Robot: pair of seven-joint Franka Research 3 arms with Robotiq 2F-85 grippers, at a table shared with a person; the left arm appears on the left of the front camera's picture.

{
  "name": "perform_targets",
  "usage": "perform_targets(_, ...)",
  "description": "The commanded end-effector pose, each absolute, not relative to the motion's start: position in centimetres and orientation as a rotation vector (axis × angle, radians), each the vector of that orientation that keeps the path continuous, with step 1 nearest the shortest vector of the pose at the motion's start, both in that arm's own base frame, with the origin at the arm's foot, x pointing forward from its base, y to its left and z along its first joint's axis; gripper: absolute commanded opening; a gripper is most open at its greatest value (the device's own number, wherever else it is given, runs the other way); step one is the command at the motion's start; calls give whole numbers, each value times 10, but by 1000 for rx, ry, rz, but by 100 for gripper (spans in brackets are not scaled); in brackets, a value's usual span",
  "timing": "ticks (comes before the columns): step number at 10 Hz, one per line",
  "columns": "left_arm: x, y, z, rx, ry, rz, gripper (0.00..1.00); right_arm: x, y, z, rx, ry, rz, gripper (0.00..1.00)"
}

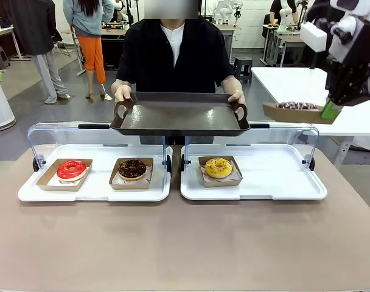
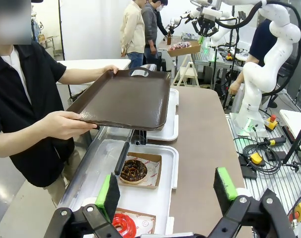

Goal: Provide the desired donut to the person.
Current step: Place the picked Paper togo box onto the Handle tray extended by the person.

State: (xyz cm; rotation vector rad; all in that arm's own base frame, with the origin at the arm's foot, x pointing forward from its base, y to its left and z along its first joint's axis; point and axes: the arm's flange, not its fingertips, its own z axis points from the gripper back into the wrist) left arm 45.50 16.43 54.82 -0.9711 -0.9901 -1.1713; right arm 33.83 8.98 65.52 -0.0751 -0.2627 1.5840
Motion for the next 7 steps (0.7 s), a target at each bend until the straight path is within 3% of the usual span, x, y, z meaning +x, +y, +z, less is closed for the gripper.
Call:
perform_targets(1, 454, 166, 550, -980, -998, -1173, 100, 345, 123, 687, -122, -276, 1571, 1)
perform_targets(4, 454, 166, 550, -980, -998, -1173, 100, 356, 184, 697, -126, -255, 1618, 1)
perform_targets(7, 454, 166, 550, -980, -998, -1173, 100, 370, 250, 671, -121, -210, 1630, 1)
